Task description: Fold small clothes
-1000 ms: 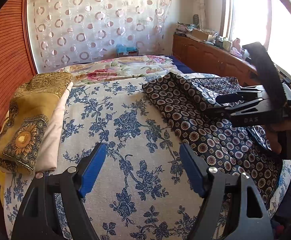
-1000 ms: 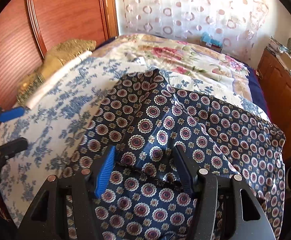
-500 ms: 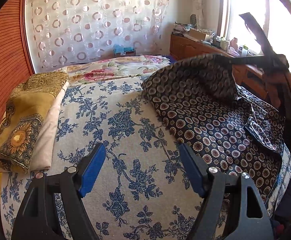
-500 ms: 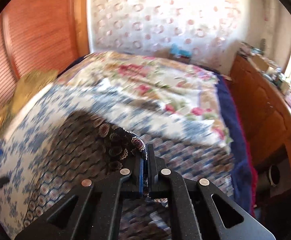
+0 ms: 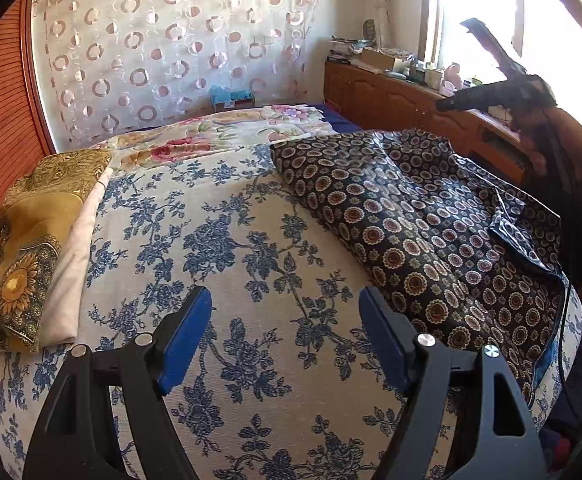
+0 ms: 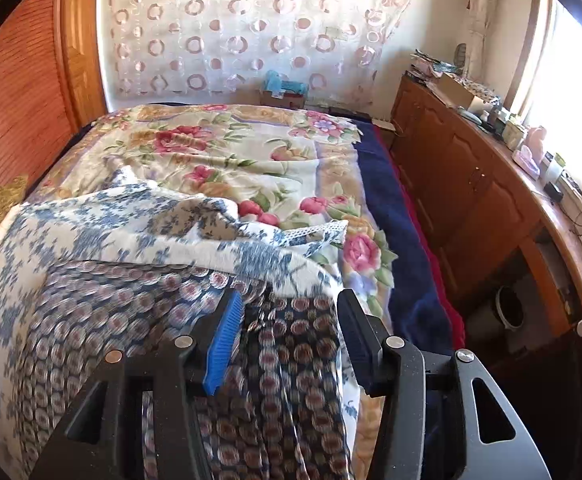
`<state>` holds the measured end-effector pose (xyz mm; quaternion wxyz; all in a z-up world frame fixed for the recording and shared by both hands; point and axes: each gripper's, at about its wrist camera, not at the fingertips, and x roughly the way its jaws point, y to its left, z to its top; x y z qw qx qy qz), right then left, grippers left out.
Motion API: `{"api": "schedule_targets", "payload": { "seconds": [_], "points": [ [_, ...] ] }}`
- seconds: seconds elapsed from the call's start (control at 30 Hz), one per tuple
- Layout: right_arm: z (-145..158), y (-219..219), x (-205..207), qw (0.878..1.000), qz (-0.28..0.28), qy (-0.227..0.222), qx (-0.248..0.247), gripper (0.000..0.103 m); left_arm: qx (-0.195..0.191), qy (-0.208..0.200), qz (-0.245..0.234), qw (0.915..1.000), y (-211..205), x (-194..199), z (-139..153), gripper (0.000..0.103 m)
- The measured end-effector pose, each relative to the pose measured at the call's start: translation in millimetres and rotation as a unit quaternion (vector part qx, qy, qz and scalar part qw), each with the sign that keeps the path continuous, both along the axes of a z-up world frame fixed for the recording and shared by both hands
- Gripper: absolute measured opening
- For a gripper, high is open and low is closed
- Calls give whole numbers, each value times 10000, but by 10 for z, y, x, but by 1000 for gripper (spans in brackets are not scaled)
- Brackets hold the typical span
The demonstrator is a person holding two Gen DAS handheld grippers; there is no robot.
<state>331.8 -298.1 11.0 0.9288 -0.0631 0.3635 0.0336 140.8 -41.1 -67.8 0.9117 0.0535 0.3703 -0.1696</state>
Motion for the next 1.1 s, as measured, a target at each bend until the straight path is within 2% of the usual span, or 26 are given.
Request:
{"api": "schedule_targets", "payload": {
  "seconds": [0.17, 0.4, 0.5, 0.6, 0.73, 0.77, 0.83, 0.9, 0.97, 1.1],
  "points": [
    [-73, -48, -591, 9981, 594, -8, 150, 52, 18, 118, -81, 9999, -77, 18, -58, 77],
    [-489, 34, -1248, 9946, 952, 185, 376, 52, 120, 337, -184, 9992, -212, 60, -157, 77],
    [-698, 64, -1300, 9941, 954, 318, 413, 52, 207, 428, -185, 9987, -240, 85, -215, 77],
    [-881, 112, -1313, 9948, 933, 379, 162, 52, 267, 594, -198, 9977, -281, 120, -278, 77],
    [-951, 132, -1339, 9948, 956, 356, -41, 51, 356, 739, -201, 9964, -301, 149, -333, 78],
    [-951, 128, -1349, 9942, 1014, 347, -37, 47, 349, 745, -208, 9964, -302, 152, -336, 78],
    [-975, 130, -1438, 9933, 1108, 326, -66, 21, 352, 762, -243, 9962, -312, 151, -341, 81],
    [-966, 100, -1518, 9933, 1104, 251, -225, 5, 368, 769, -277, 9960, -326, 152, -346, 83],
    [-947, 12, -1561, 9935, 1117, 234, -32, 3, 374, 770, -282, 9959, -331, 149, -344, 83],
    [-819, -268, -1799, 9960, 843, -95, 275, 2, 368, 773, -280, 9959, -324, 154, -340, 84]
  ]
}}
